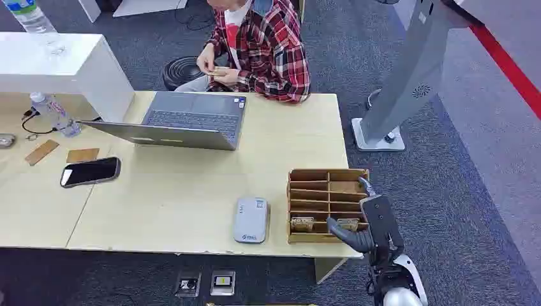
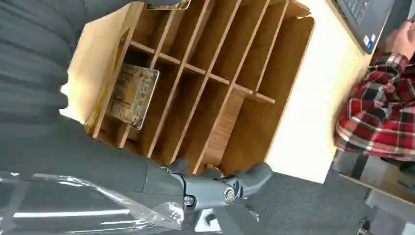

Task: Pass the card to the sensor for recognition and then transmit it.

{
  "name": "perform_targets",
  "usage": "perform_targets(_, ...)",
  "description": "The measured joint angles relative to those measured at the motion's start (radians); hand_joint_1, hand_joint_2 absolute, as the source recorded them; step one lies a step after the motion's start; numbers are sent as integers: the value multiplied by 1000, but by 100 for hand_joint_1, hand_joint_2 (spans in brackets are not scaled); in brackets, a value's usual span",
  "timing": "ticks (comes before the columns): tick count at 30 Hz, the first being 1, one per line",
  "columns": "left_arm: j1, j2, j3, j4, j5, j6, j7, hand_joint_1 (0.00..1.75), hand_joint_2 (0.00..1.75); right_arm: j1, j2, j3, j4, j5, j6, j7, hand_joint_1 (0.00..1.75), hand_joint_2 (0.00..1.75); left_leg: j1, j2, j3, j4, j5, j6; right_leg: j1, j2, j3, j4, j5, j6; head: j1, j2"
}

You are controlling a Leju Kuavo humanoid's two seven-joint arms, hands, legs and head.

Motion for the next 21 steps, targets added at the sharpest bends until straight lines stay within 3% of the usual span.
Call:
perform_targets(13, 0, -1, 0, 0, -2, 0, 0, 0, 0, 1, 1, -6, 5, 53, 18, 11, 0, 175, 0, 0, 0, 0, 0, 0, 0, 0, 0, 0, 0, 0, 0, 0)
perform_targets(17, 0, -2, 0, 1, -10, -3, 0, 0, 0, -4, 1, -25, -1, 164, 75, 58, 0, 175, 0, 0, 0, 0, 0, 0, 0, 0, 0, 0, 0, 0, 0, 0)
perform_targets(21, 0, -2, 0, 1, -18, -6, -3, 0, 0, -36, 4, -41, -27, 319, 173, 169, 0, 175, 0, 0, 0, 0, 0, 0, 0, 0, 0, 0, 0, 0, 0, 0)
